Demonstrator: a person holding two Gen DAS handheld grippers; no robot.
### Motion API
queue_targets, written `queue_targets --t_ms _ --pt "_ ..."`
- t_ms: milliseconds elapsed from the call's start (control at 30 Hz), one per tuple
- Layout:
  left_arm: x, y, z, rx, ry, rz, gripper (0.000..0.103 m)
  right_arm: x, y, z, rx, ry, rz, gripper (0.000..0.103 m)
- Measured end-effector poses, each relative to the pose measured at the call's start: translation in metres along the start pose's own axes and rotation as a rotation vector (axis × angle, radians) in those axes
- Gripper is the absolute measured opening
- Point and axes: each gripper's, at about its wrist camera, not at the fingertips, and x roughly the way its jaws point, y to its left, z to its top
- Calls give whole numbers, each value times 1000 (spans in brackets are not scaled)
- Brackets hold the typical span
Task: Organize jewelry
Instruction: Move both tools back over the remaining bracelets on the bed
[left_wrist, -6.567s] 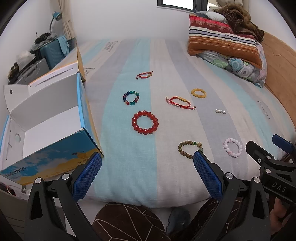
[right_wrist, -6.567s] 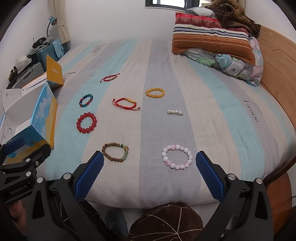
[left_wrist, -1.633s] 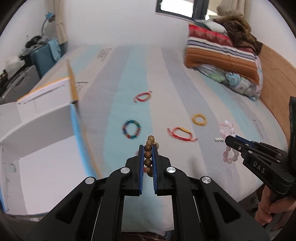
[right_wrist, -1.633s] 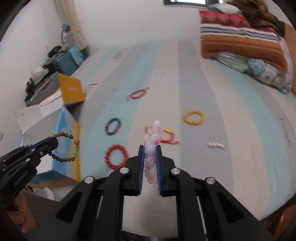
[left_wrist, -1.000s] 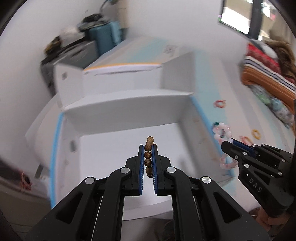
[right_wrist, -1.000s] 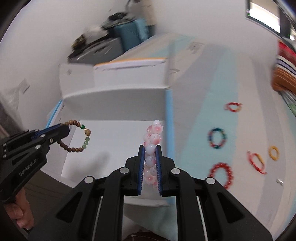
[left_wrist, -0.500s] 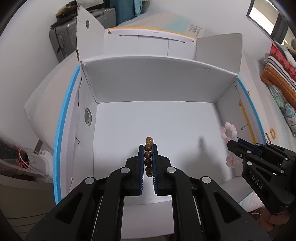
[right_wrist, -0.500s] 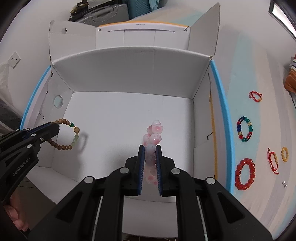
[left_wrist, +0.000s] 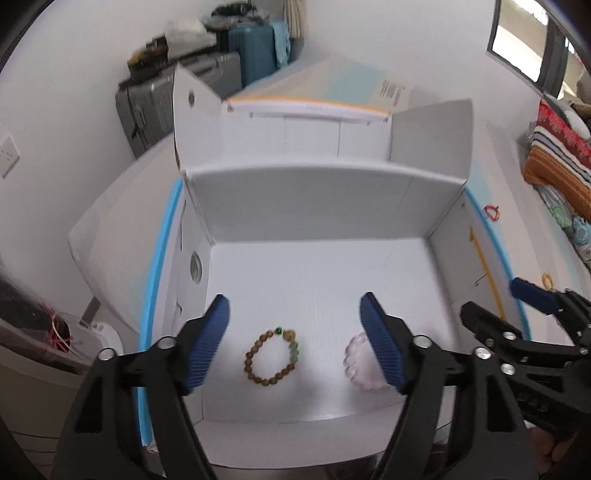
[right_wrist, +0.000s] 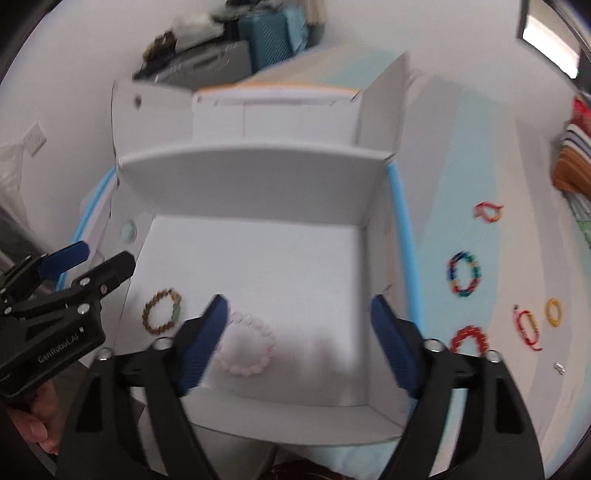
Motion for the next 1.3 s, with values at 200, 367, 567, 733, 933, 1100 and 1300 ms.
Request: queue_targets --t_ms 200,367,567,733,933,1100,1300 --pt "-21 -26 3 6 -65 -3 98 -38 -40 -6 49 -88 -57 96" --pt "-31 -58 0 24 -70 -48 98 -61 -82 -19 93 -112 -87 96" --pt "-44 -108 -6 76 -78 -111 98 -84 -130 -45 148 -134 -130 96" --pt "-48 -151 -11 127 -72 -160 98 -104 -177 -70 206 -141 -168 96" --pt "-48 -211 -18 199 -66 -224 98 -119 -236 -100 264 -134 -213 96" --pt "-37 -266 -25 264 -39 -256 98 -119 -285 -123 316 -112 -250 96" --pt "-4 -327 -35 351 12 -290 98 -99 -349 -145 380 -53 -266 96"
